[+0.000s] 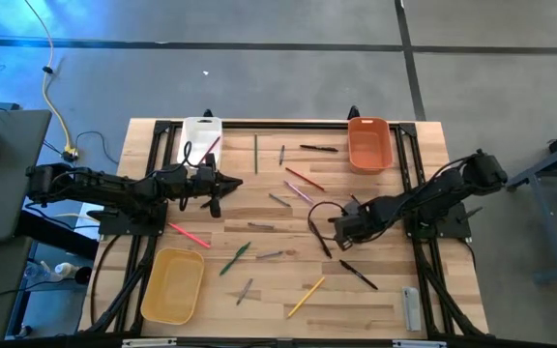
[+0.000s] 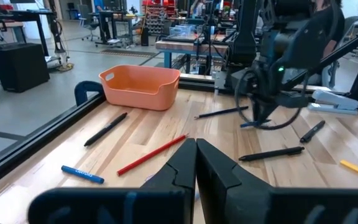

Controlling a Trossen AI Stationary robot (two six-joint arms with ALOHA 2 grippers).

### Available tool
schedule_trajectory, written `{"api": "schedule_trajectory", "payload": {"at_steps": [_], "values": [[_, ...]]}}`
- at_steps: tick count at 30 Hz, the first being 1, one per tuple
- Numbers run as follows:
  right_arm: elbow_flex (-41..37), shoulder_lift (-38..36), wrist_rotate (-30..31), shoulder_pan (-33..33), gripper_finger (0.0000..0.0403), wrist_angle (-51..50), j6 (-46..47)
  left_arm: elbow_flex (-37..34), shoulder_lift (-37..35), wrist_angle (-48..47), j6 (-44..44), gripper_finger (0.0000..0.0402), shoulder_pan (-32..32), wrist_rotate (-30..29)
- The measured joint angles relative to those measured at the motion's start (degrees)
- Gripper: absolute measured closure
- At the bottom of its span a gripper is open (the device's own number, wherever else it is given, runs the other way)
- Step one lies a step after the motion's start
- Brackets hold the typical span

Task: Sort crayons/erasers/pens/pencils in bins
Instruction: Put the bottom blue crayon into the orange bin

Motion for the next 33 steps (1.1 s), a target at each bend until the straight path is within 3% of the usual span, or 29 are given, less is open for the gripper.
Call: {"api": "schedule_trajectory", "payload": {"at_steps": [19,26,33], "values": [[9.3,-0.11,4.3,-1.29,0.038,0.06,-12.8,0.0,-0.02,-0.39,0.0,0.0401,0.02,0.0],[14.01,-0.15,6.35,-6.2,0.038,0.59,-24.26,0.0,-0.02,-0.39,-0.28,0.0401,0.02,0.0],[20.17,-0.15,7.29,-15.23,0.038,0.59,-40.07,0.02,-0.02,-0.37,-0.37,0.0401,0.02,0.0]]}}
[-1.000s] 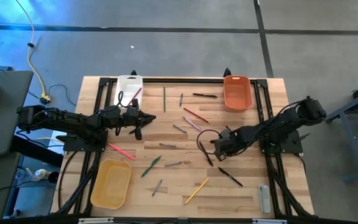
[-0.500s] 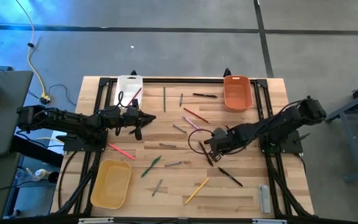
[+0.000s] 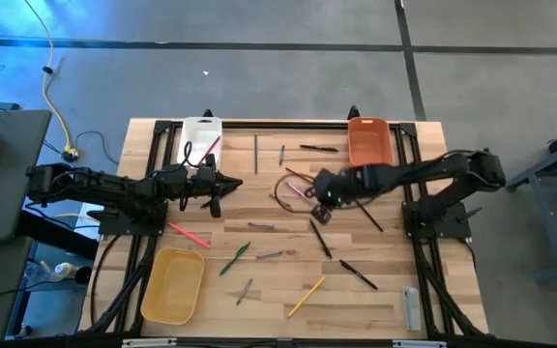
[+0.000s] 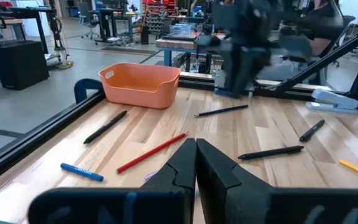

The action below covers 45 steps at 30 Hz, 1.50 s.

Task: Sort crayons/erasers/pens/pencils in bins
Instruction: Put the bottom blue crayon into the orange bin

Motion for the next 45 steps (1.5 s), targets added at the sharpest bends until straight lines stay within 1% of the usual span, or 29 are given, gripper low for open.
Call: {"api": "schedule_trajectory", "payload": {"at_steps": [6,9,16,22,29,34,40,45], "values": [[5.16,-0.02,-3.89,-9.23,0.0379,-0.43,-11.05,0.0,0.02,-0.02,0.09,0.0401,0.0,0.02],[7.37,-0.02,-4.86,-13.88,0.0379,-2.74,-14.88,0.0,0.0,0.0,0.09,0.0401,0.0,0.0],[11.42,-0.07,-4.91,-25.51,0.0379,-9.84,-19.29,-0.02,0.0,-0.02,0.02,0.0401,0.0,0.02],[11.86,0.02,-4.94,-33.2,0.0379,-12.3,-24.49,0.0,0.01,-0.02,0.02,0.0401,0.0,0.01],[11.86,0.13,-4.96,-40.39,0.0379,-15.81,-25.58,0.0,0.02,-0.02,-0.02,0.0402,0.0,0.24],[11.3,2.13,-4.86,-44.36,0.0379,-16.75,-24.45,0.0,0.01,-0.04,-0.02,0.0401,0.0,0.26],[7.55,7.69,-4.86,-48.48,0.0379,-15.36,-25.53,0.0,0.0,-0.85,-0.44,0.0401,0.0,0.26],[7.27,13.9,-4.67,-51.66,0.0379,-12.86,-25.57,0.0,0.01,-0.87,-0.44,0.0401,0.0,0.26]]}}
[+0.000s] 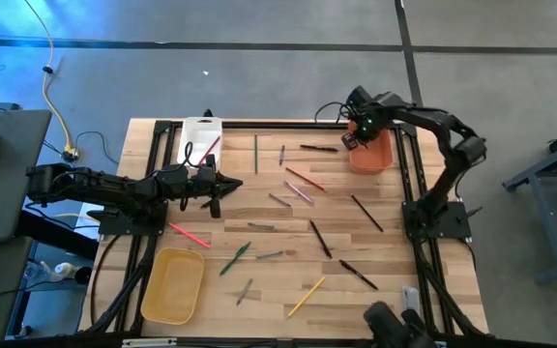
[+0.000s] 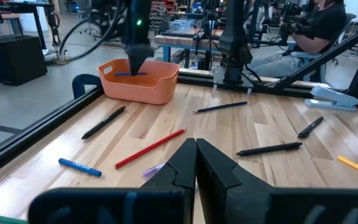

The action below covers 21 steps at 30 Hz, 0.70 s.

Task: Sort crayons/erasers/pens/pencils in bins
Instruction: Put the bottom blue crayon into the orange bin

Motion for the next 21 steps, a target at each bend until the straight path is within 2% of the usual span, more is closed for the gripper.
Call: {"api": "schedule_trajectory", "payload": {"at_steps": [9,21], "values": [[0.0,8.44,-0.12,-2.57,0.0379,3.28,1.07,0.0,0.01,-0.92,0.95,0.0401,0.0,-0.02],[0.0,9.95,0.08,-3.0,0.0379,5.85,1.02,0.0,0.01,-0.75,1.05,0.0401,0.0,-0.48]]}}
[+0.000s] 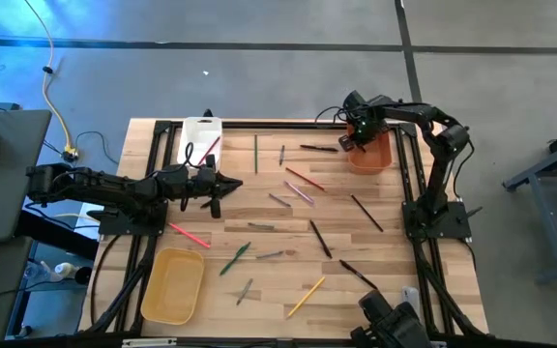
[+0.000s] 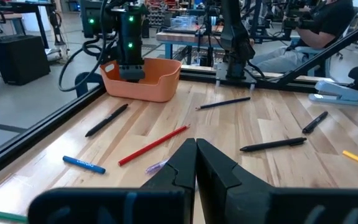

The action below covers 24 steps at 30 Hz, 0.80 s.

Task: Sort crayons/erasers/pens/pencils in bins
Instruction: Put the bottom blue crayon into the orange bin, then put the top middle black pen into the yellow bin

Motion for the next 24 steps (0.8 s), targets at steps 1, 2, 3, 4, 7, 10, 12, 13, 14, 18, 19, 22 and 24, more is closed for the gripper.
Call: {"api": "schedule_trajectory", "payload": {"at_steps": [1,2,3,4,7,10,12,13,14,18,19,22,24], "values": [[0.0,0.0,-0.02,0.0,0.0379,0.0,0.1,0.0,0.01,0.01,0.0,0.0401,0.0,0.0],[0.0,0.0,-0.02,0.0,0.0379,0.0,0.14,0.0,0.0,0.01,0.06,0.0401,0.0,0.0],[0.0,0.0,0.0,0.0,0.0378,0.0,0.14,0.0,-0.02,0.01,0.33,0.0401,0.0,0.0],[0.0,0.0,0.02,0.0,0.0375,0.0,0.14,0.0,0.0,0.01,0.44,0.0401,-0.01,0.0],[0.0,0.0,0.01,0.0,0.0358,0.0,0.34,0.0,-0.02,-0.01,0.44,0.0401,0.0,0.0],[0.0,0.0,0.07,0.0,0.0332,-0.04,1.09,0.0,0.0,-0.01,0.44,0.0401,-0.01,0.0],[0.0,0.0,0.07,0.0,0.0316,-0.1,1.13,0.0,0.01,0.03,0.44,0.0401,0.0,0.0],[0.06,0.0,0.07,0.0,0.0311,-0.34,1.14,0.0,0.01,0.13,0.44,0.0401,0.0,0.0],[0.13,0.0,0.03,0.0,0.0306,-0.65,1.12,0.0,0.0,0.31,0.44,0.0401,0.0,0.0],[0.13,-0.89,-0.49,0.11,0.0307,-1.94,0.05,0.0,0.01,0.38,0.44,0.0401,-0.01,0.0],[0.13,-1.51,-0.46,0.26,0.0311,-2.31,-0.64,0.0,0.01,0.38,0.44,0.0401,0.0,0.0],[0.15,-4.32,0.01,0.84,0.0333,-3.36,-2.9,0.0,0.0,0.36,0.89,0.0401,0.0,0.0],[0.15,-6.96,0.33,1.19,0.0354,-3.24,-3.65,0.02,0.01,0.36,1.53,0.0401,-0.01,0.0]]}}
